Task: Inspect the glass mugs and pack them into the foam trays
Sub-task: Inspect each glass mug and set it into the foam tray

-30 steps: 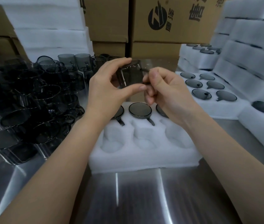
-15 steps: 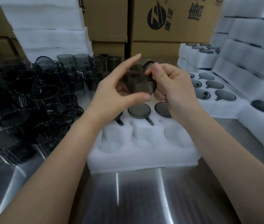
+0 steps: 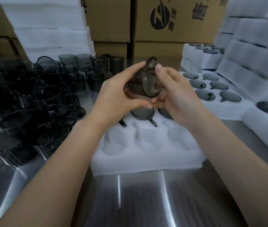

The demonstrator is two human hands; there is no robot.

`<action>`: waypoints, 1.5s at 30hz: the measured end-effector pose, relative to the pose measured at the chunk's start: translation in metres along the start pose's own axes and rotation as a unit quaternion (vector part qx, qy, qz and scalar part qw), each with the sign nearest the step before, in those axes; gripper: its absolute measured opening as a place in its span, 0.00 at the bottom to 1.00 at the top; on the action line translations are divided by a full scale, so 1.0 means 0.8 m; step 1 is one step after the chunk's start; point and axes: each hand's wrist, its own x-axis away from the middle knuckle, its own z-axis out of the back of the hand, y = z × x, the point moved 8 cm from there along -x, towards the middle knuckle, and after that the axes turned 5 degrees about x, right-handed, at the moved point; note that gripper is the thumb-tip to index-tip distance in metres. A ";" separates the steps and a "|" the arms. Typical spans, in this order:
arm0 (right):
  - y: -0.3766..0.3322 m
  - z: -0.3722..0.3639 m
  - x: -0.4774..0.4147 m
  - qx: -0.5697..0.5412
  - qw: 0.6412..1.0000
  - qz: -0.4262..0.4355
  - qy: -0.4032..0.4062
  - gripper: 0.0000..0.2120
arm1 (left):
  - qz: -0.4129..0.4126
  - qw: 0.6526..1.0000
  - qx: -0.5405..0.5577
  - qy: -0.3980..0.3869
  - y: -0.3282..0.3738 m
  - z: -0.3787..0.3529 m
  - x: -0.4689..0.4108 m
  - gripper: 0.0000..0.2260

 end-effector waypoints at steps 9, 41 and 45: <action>0.003 -0.004 -0.003 -0.003 1.000 0.013 -0.014 0.17 | -0.053 0.995 -0.079 0.039 0.012 0.001 0.000 0.32; -0.013 0.001 0.002 0.031 0.994 0.100 0.010 0.21 | 0.007 0.997 0.069 -0.043 -0.004 -0.009 0.000 0.42; -0.029 0.000 0.009 0.057 0.983 0.176 0.012 0.20 | 0.097 0.980 0.176 -0.006 -0.019 0.001 -0.003 0.31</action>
